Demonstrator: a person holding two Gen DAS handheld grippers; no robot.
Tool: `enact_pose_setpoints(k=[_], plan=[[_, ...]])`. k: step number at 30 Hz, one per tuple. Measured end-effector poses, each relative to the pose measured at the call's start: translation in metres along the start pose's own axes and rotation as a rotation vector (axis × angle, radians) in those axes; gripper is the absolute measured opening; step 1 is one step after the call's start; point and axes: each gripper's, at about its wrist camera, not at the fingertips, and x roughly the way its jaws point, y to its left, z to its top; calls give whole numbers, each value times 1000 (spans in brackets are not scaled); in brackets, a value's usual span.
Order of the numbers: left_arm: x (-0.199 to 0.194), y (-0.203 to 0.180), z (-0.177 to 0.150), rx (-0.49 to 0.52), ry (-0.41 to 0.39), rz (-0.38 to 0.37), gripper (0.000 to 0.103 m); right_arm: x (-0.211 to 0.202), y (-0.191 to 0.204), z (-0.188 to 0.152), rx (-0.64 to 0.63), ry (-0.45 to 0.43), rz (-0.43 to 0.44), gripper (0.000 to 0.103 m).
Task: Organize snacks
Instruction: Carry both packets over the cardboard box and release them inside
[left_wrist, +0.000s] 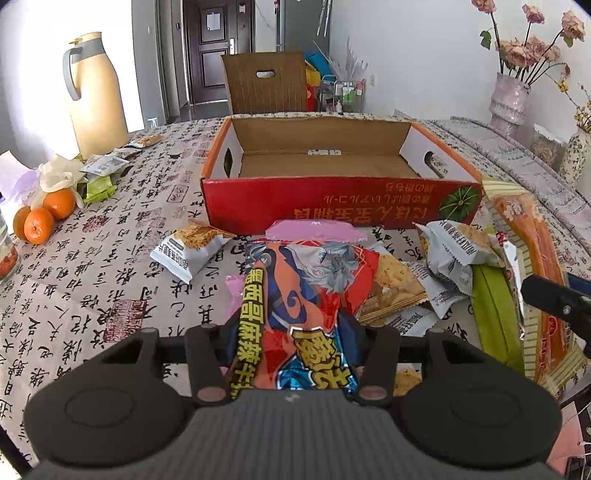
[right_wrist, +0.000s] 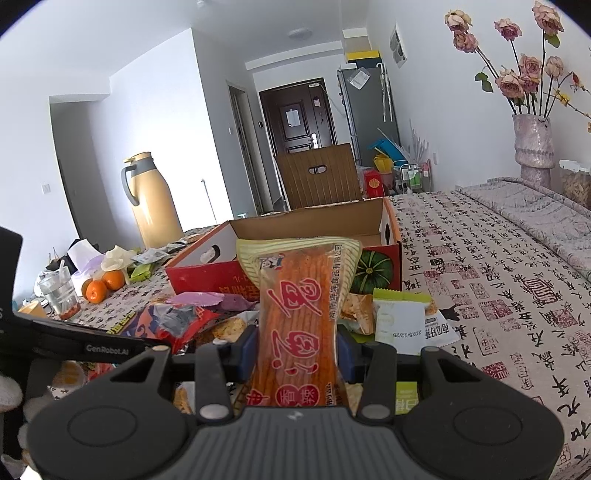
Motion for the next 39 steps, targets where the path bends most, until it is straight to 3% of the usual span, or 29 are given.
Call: enact_pose_setpoints(k=[9,16,24,29,35,39], plan=[[-37,-2,12,-1,-117,-20,51,0,-1,5,-2,-9,-2,43],[-43,-4,46,-11,-191,-16,51,14,-5,34,-14,-29,5,43],[-22,0,104,-38,-238,3,51,44,-10,92,-44,-100,-11,43],[-6,-3,136,-33,-251,15,51,76,-13,131,-53,-98,-33,43],[29,-3,172,-58,-230,57,52,137,-21,169,-13,-24,-84,43],[64,-1,186,-75,-175,80,52,183,-26,175,8,64,-114,43]])
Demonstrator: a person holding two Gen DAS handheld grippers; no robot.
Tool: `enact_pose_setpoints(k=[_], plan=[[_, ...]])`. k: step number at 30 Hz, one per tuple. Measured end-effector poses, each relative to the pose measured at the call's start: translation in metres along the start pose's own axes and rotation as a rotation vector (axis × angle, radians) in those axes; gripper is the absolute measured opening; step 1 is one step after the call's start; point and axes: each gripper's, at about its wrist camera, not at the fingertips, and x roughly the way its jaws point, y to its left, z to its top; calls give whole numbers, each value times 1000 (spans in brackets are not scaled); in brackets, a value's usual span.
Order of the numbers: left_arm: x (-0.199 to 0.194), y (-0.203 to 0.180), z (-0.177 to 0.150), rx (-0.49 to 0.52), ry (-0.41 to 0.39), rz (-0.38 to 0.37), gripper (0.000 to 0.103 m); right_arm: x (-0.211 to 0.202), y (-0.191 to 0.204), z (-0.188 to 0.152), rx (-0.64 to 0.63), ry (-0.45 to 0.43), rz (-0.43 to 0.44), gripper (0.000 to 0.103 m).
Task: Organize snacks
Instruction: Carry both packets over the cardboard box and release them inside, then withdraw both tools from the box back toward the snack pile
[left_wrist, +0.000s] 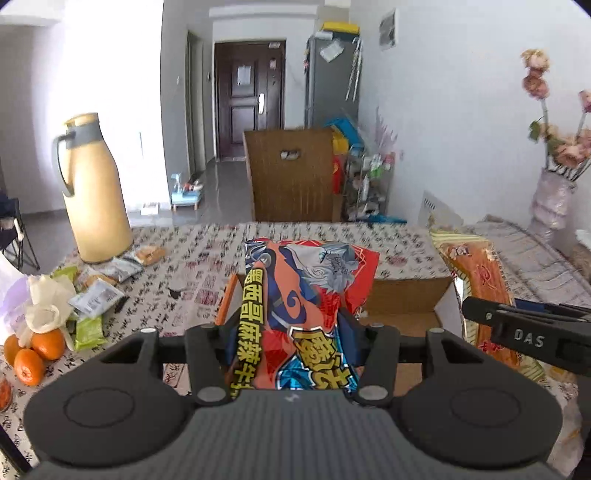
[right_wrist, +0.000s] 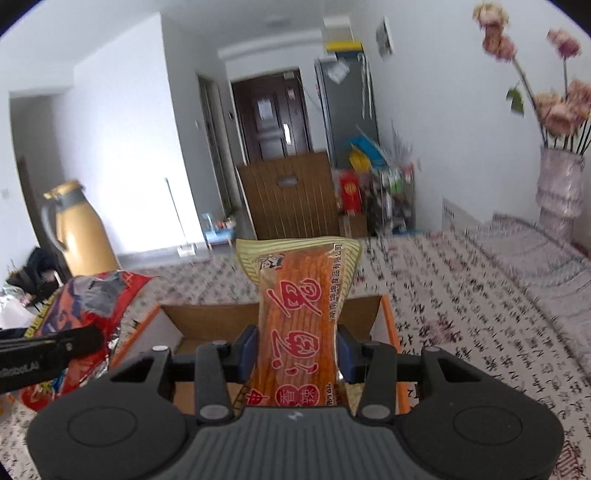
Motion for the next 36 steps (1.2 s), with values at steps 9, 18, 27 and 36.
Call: enact_pose_setpoints(k=[9,18,27,36], plan=[[71,-2,-15,15,144,34,52,79,0,-15,-5,171,-69,43],[73,2,-26,12,118,20,94,78,2,-29,-16,182,-44,83],[32,15,-22,-24,10,6,103,33,-9,-31,9,80,-4,103],[-26,30,-37,-52,-94,-28,103,-40,-15,-44,-12,-65,39,103]])
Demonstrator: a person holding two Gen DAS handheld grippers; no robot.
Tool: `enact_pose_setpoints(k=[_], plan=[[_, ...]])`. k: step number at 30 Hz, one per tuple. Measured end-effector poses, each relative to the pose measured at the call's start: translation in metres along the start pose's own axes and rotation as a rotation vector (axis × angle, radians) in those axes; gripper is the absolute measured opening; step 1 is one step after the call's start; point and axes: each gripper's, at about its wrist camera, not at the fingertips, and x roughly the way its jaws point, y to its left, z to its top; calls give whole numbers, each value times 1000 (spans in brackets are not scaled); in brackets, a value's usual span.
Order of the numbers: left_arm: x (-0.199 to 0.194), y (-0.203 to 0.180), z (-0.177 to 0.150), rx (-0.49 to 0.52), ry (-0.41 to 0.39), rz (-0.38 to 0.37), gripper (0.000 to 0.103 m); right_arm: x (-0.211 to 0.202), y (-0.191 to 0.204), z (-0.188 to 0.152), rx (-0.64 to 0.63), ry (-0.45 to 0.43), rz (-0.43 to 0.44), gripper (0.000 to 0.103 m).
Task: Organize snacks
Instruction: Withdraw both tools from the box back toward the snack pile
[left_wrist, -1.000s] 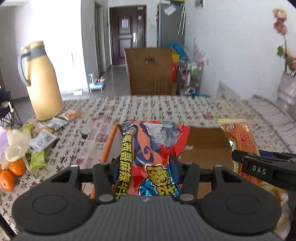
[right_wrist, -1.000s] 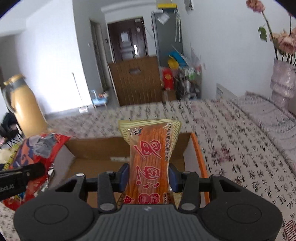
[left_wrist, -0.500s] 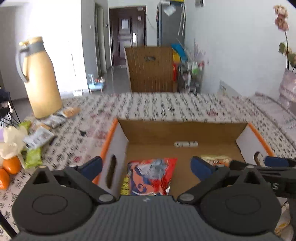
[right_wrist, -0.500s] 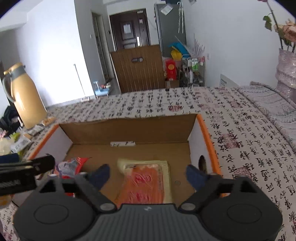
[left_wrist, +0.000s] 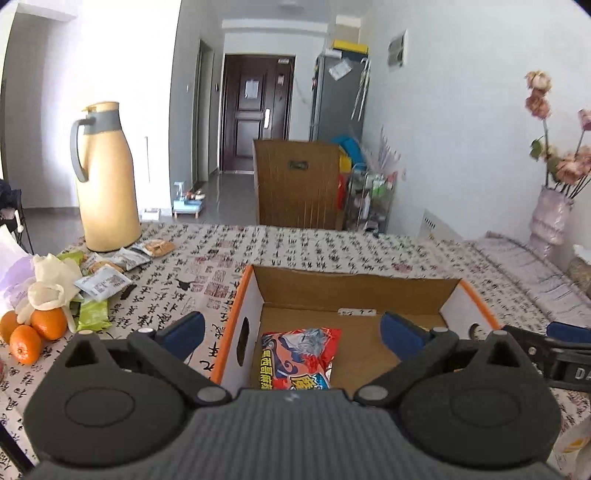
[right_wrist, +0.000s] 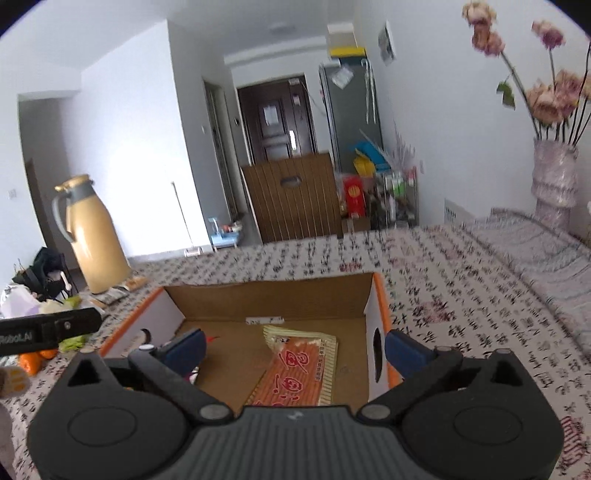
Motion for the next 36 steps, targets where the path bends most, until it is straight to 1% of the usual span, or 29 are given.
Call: enact_pose_setpoints(k=[5,10,15,19,21,27,30,34,36], plan=[[-39,2,-11,24,-65,-16,103,-48,1,-13,-31,-80,11,103],[-73,3,-30,39,-101,-45,103,-90,1,-34,-62,-124,21,103],[-100,7,-54,64,-120,-76,103,-116,3,-60,-68,-126,27,103],[-116,7,-75,92,-130,-77,103,-131,7,-84,-82,-117,24,103],[-122,8,-86,96,-127,-81,103,-136,9,-95,-85,-114,24,103],[-130,17,-119,59,-90,-93,103,-149,16,-129,-107,-123,-7,103],[-135,21,-133,47,-69,-87,103,-152,18,-139,-111,-98,-12,103],[-134,27,-152,-12,-30,-78,103,-154,16,-151,-103,-58,-22,103],[-132,29,-159,-17,-4,-80,103,-154,15,-156,-98,-35,-33,103]])
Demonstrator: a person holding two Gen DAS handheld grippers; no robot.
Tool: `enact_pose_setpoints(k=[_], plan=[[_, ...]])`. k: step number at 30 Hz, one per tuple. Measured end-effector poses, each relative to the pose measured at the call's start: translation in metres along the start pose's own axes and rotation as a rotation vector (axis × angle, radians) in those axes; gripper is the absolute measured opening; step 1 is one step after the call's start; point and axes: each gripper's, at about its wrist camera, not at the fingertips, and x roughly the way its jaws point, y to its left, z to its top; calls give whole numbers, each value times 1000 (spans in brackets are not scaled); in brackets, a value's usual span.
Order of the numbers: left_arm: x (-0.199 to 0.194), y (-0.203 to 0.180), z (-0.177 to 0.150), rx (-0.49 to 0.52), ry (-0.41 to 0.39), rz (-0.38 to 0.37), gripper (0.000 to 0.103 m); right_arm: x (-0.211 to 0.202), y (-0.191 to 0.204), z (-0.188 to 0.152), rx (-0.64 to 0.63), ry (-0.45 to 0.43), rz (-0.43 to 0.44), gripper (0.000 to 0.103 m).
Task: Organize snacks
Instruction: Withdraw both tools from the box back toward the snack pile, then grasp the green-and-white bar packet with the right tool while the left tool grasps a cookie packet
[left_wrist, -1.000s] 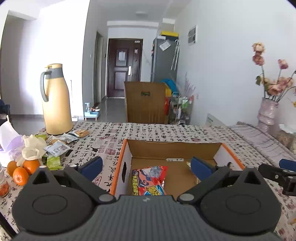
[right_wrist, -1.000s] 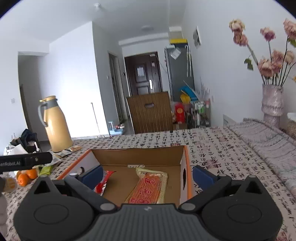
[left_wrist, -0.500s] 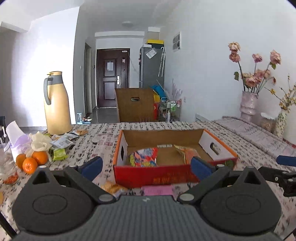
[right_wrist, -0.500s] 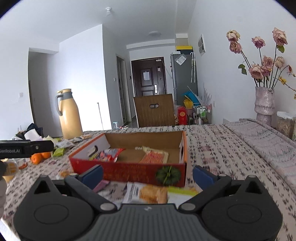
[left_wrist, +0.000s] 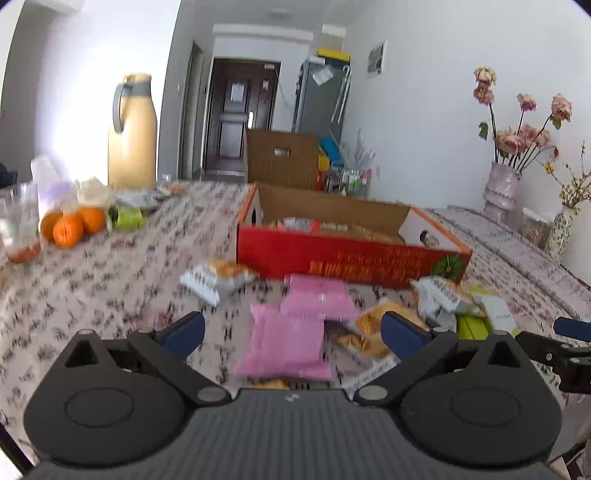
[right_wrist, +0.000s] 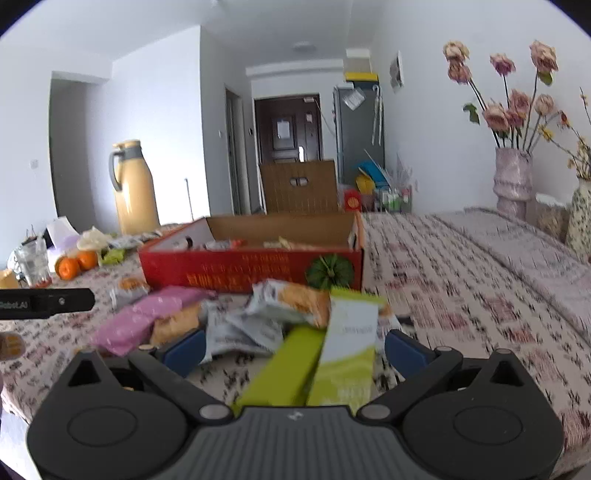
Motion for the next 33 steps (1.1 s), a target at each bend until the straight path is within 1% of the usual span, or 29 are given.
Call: enact_pose_setpoints(k=[2,9,14,16,18,19,21,23,28,31,33], plan=[[1,-1,-3,11,9,12,103,0,-3,-3,7,19,-12,103],[2,-6,-2,12,13,3,103,9,-20,-1,75,49,-75,103],[4,-8,-2,13,14,1,103,17,-24,-3,90,64,-79,101],[6,-8,-3,11,17,0,103,20,-26,-4,98,64,-81,97],[8,-9,-3,9,19,-1,103,24,-29,-4,108,69,-84,90],[9,-9,-3,8,21,-1,103,26,-30,-4,110,73,-83,88],[10,-8,-4,3,23,1,103,29,-31,-4,110,81,-82,79],[12,-7,-5,-3,29,3,103,32,-32,-5,110,90,-82,76],[15,-6,-5,-6,34,7,103,40,-33,-4,108,113,-90,74],[15,-6,-5,-9,34,8,103,46,-32,-4,104,137,-104,69],[15,-6,-5,-12,35,8,103,50,-32,-4,110,146,-115,68]])
